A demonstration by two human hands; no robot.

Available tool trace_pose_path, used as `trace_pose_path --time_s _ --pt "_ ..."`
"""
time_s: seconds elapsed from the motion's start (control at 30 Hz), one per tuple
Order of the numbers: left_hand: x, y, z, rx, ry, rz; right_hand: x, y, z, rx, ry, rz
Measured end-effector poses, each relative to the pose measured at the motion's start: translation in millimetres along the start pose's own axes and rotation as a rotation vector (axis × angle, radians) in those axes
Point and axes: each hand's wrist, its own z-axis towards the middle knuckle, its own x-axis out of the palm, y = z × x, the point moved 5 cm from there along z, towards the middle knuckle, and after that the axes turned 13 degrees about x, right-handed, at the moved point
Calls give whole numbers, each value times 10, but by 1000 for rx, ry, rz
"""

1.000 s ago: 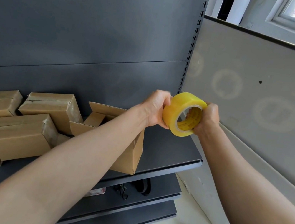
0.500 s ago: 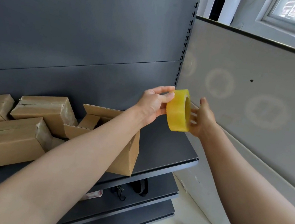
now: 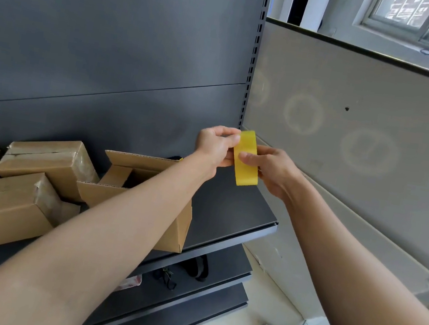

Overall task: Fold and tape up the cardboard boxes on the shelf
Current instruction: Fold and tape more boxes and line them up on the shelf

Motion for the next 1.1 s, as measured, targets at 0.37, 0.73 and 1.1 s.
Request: trace_pose_path --time_s 0.37,0.73,1.1 --pt "-23 -77 36 299 -29 579 -65 -63 10 18 -131 -61" --pt "10 18 90 297 78 719 -41 -105 53 25 -112 -98" --pt "54 -14 140 428 80 964 -85 -35 111 7 -143 -191"
